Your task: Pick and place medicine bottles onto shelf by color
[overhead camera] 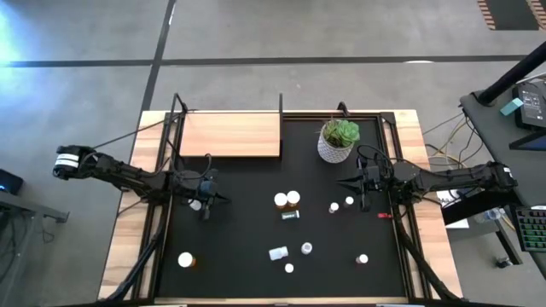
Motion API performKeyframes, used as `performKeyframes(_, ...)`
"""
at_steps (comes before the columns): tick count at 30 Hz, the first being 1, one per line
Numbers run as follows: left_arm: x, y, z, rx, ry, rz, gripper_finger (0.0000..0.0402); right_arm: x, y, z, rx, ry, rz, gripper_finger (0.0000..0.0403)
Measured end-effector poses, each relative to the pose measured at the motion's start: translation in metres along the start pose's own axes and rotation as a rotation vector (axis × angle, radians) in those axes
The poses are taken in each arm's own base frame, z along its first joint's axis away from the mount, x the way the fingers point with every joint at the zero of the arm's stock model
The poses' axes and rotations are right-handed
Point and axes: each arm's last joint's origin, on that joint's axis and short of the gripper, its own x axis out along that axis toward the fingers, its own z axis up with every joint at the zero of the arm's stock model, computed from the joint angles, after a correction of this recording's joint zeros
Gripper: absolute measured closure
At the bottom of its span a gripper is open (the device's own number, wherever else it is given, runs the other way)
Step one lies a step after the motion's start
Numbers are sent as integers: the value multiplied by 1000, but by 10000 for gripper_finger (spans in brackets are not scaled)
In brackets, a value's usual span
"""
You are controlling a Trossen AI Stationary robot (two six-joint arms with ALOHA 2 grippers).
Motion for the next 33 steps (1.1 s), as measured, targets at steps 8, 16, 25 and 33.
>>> performKeyframes(8, 0, 0, 0, 0, 0, 0, 401, 0, 0, 0, 0, 0, 0, 380)
performKeyframes(16, 0, 0, 0, 0, 1, 0, 401, 0, 0, 0, 0, 0, 0, 380)
performKeyframes(25, -1, 0, 11, 67, -112, 11, 401, 0, 0, 0, 0, 0, 0, 380)
performKeyframes(33, -10, -1, 43, 161, -463, 29, 401, 0, 0, 0, 0, -1, 0, 380)
